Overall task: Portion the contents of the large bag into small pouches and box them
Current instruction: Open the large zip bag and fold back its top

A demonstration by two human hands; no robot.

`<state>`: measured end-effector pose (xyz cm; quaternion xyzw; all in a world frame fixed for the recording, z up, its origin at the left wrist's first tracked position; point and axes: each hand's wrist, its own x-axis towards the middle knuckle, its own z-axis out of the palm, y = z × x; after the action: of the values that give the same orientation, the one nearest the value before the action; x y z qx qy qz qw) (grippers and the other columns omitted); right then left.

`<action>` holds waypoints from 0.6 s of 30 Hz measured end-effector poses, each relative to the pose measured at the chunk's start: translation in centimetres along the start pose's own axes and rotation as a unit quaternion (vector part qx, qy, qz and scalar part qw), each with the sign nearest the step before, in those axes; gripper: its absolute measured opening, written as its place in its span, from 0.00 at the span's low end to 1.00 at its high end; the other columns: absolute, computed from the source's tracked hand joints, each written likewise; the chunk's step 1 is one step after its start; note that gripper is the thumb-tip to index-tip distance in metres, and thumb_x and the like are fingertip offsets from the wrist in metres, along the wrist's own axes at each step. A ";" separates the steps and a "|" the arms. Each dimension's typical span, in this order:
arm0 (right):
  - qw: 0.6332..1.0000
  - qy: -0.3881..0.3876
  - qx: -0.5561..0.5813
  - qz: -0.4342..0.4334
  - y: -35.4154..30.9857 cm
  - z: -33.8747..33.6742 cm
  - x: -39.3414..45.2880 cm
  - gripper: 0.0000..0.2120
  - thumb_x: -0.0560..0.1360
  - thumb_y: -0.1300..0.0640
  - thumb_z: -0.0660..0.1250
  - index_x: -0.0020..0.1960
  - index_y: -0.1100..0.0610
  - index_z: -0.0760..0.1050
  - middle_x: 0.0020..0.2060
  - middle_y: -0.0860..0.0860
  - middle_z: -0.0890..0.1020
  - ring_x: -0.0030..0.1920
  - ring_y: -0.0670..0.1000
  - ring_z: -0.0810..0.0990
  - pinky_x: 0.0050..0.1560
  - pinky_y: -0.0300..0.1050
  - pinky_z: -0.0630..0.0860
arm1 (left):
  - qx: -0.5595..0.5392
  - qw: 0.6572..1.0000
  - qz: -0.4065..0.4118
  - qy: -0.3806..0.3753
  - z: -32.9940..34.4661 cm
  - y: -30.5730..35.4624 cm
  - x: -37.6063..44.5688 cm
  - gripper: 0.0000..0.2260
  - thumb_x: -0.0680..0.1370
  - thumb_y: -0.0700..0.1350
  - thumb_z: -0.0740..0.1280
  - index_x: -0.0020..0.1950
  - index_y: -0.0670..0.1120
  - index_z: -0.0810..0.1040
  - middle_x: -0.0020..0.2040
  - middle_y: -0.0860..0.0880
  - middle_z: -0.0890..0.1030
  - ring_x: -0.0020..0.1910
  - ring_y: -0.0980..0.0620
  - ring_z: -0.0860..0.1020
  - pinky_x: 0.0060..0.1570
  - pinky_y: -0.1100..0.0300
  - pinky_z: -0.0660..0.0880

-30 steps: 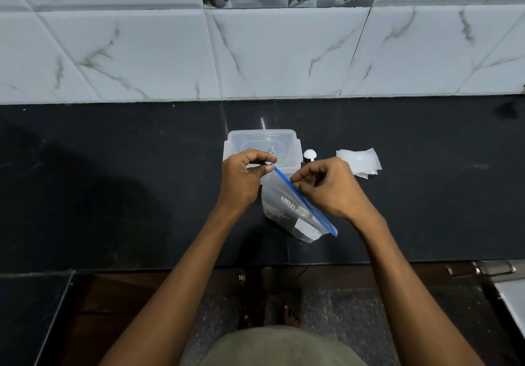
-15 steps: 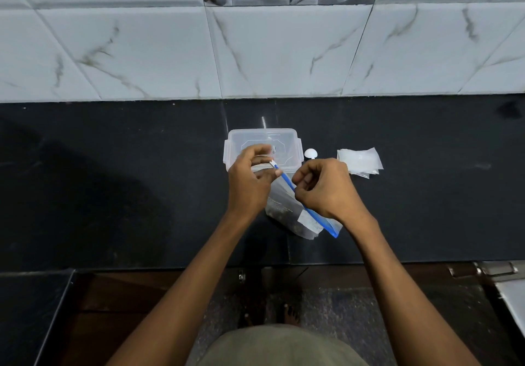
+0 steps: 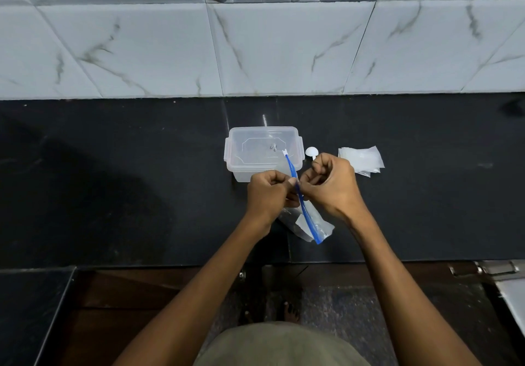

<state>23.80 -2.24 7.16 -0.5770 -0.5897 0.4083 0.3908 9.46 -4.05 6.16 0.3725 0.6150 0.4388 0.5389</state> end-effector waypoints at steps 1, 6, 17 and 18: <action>1.000 0.000 0.006 0.002 0.0 0.0 0.0 0.20 0.66 0.71 0.73 0.36 0.54 0.65 0.32 0.60 0.83 0.31 0.54 0.80 0.37 0.53 0.82 | 0.001 1.000 0.002 -0.001 0.0 0.0 0.0 0.07 0.80 0.36 0.68 0.43 0.38 0.81 0.41 0.38 0.85 0.36 0.45 0.85 0.38 0.56 0.83; 0.997 0.019 0.076 0.018 -0.3 -0.1 -0.1 0.22 0.66 0.77 0.68 0.36 0.55 0.62 0.32 0.63 0.80 0.26 0.46 0.70 0.32 0.40 0.74 | 0.006 1.000 0.011 0.020 0.0 -0.1 0.1 0.07 0.78 0.33 0.67 0.40 0.36 0.79 0.39 0.38 0.84 0.35 0.43 0.84 0.33 0.56 0.82; 0.999 0.020 0.031 0.009 -0.1 -0.5 0.3 0.12 0.70 0.74 0.67 0.43 0.58 0.79 0.33 0.54 0.79 0.32 0.52 0.76 0.37 0.47 0.76 | -0.041 0.998 0.042 0.007 -0.9 0.2 0.2 0.07 0.74 0.29 0.68 0.40 0.38 0.74 0.42 0.29 0.82 0.37 0.36 0.84 0.40 0.46 0.84; 0.999 0.011 0.047 0.016 -0.2 -0.2 0.1 0.10 0.72 0.73 0.67 0.45 0.59 0.79 0.34 0.58 0.80 0.32 0.53 0.78 0.37 0.48 0.79 | -0.031 0.999 0.041 0.009 -0.7 0.0 0.2 0.06 0.74 0.29 0.68 0.40 0.37 0.74 0.43 0.29 0.82 0.39 0.33 0.84 0.42 0.42 0.84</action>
<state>23.89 -2.13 7.42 -0.5718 -0.5566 0.4350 0.4172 8.73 -3.91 6.13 0.3768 0.5896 0.4831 0.5264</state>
